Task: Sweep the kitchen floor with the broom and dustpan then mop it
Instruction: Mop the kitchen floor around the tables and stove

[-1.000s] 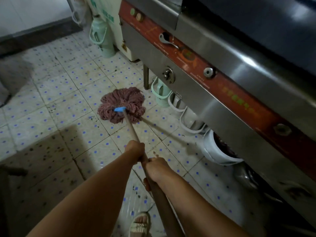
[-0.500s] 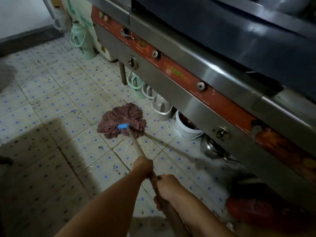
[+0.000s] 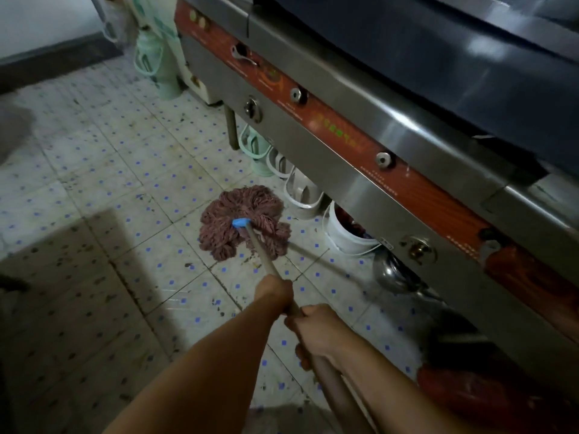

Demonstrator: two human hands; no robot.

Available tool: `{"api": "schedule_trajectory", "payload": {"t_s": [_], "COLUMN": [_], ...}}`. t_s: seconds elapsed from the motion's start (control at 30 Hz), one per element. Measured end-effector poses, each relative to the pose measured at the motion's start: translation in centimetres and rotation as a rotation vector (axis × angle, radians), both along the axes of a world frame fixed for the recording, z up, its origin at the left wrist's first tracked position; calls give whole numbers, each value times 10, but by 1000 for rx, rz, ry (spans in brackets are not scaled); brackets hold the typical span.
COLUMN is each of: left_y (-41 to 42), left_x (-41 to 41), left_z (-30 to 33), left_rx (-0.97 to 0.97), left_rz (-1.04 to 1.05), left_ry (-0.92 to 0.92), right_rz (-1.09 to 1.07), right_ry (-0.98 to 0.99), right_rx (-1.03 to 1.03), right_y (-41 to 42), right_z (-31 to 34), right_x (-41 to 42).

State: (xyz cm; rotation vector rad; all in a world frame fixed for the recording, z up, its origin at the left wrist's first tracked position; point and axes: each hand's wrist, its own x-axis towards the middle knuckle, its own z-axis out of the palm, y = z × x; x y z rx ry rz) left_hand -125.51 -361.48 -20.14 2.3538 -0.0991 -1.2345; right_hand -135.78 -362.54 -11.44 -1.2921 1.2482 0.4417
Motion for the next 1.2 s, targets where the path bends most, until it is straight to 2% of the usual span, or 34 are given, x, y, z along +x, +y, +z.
{"api": "schedule_trajectory", "payload": {"t_s": [0.47, 0.7, 0.93, 1.2], "left_y": [-22, -10, 20, 73], "left_x": [236, 322, 307, 205], "left_z": [-49, -62, -56, -28], "left_rx": [4, 37, 53, 8], "left_rz": [120, 155, 178, 178], "left_ry": [-95, -147, -82, -31], "right_rz": [55, 100, 107, 133], "right_ry": [-93, -138, -58, 9], "right_rx": [46, 78, 72, 42], "right_y": [-31, -23, 11, 61], "right_z": [-65, -87, -85, -66], "right_x": [232, 320, 310, 212]}}
